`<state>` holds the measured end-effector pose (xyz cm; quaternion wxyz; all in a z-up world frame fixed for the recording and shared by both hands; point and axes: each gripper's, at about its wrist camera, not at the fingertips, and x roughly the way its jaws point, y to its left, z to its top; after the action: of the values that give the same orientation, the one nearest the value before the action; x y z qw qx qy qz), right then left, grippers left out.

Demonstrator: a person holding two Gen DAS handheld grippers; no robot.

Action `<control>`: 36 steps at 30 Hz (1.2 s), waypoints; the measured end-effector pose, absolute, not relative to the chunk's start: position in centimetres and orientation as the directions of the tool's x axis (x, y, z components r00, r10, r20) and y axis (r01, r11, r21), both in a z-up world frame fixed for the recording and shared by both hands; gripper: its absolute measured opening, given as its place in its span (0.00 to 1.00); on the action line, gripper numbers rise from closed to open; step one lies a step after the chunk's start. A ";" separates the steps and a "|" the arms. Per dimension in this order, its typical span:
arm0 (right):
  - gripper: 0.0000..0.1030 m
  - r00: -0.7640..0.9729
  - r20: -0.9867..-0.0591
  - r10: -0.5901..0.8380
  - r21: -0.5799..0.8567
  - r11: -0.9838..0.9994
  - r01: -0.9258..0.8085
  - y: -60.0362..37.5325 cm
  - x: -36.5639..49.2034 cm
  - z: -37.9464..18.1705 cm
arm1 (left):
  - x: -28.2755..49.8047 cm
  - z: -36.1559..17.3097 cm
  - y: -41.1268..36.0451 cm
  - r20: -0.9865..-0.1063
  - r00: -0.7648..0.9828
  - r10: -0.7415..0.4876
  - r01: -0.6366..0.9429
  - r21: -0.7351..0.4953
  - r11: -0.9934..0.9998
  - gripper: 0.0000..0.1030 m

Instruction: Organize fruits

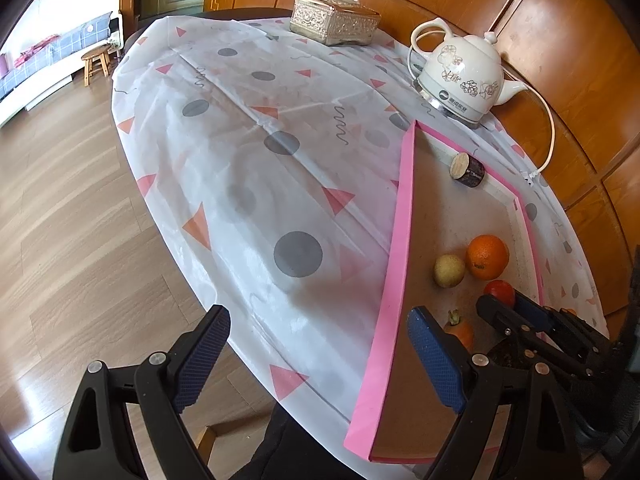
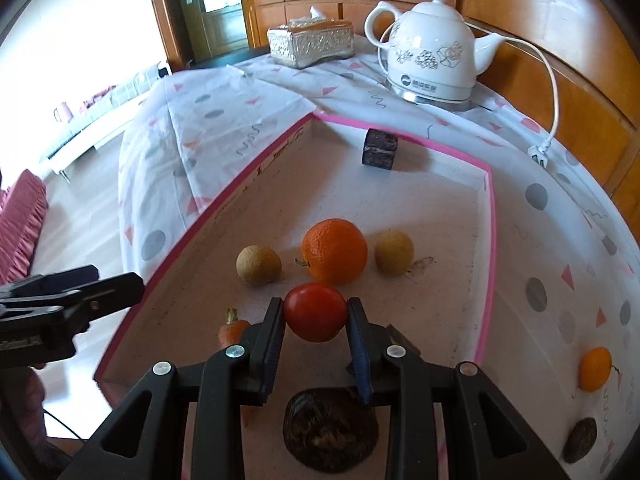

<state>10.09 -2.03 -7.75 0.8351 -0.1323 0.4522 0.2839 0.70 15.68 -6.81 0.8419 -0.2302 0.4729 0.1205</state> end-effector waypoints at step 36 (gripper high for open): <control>0.42 0.642 -0.767 0.022 0.124 0.986 0.114 -28.8 2.3 -6.8 | 0.5 -3.1 10.3 -0.803 0.594 -0.033 -0.225 -0.205 0.952 0.87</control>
<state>2.30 -28.77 -6.78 0.9024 0.0805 0.4225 -0.0253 0.48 10.27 -3.06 0.8812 -0.1442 0.4470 0.0544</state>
